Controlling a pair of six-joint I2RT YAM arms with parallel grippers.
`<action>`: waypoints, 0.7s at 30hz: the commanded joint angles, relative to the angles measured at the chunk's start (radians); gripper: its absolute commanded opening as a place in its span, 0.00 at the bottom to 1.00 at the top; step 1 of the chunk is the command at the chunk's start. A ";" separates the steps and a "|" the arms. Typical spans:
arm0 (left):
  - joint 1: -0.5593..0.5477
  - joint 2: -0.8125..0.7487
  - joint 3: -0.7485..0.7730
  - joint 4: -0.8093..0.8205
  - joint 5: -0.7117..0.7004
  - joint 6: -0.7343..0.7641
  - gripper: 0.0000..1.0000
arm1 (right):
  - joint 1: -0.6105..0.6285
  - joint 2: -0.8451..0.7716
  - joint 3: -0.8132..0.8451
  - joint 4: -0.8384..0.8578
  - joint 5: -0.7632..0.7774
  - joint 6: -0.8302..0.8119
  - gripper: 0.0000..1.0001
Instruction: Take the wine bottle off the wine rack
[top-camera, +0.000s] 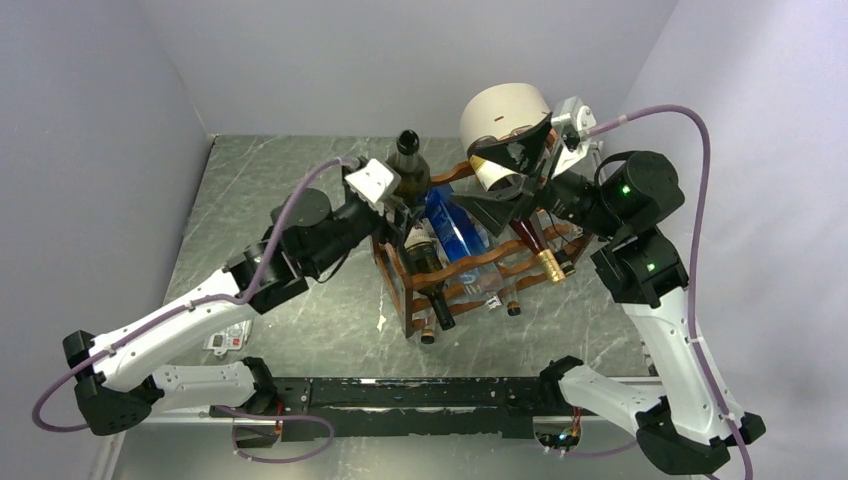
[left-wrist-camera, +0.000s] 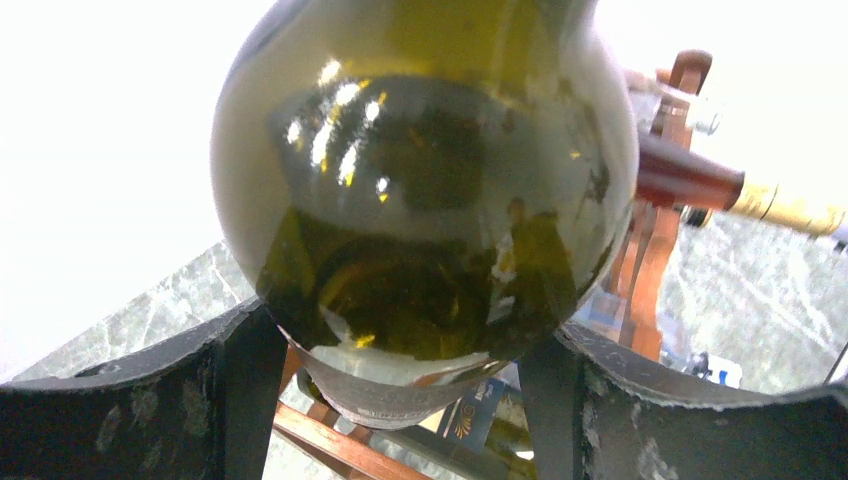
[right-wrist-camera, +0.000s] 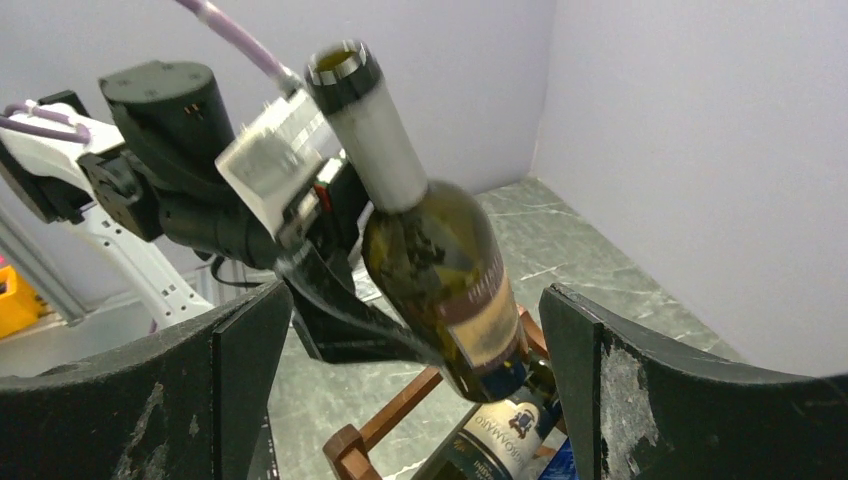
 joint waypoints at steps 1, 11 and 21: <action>0.020 -0.015 0.159 0.040 -0.031 -0.047 0.07 | 0.004 -0.029 -0.004 0.008 0.066 0.014 1.00; 0.190 0.018 0.317 -0.039 0.043 -0.036 0.07 | 0.005 -0.084 -0.038 -0.066 0.130 0.003 1.00; 0.452 0.038 0.293 0.026 0.147 -0.056 0.07 | 0.004 -0.117 -0.073 -0.142 0.174 -0.023 1.00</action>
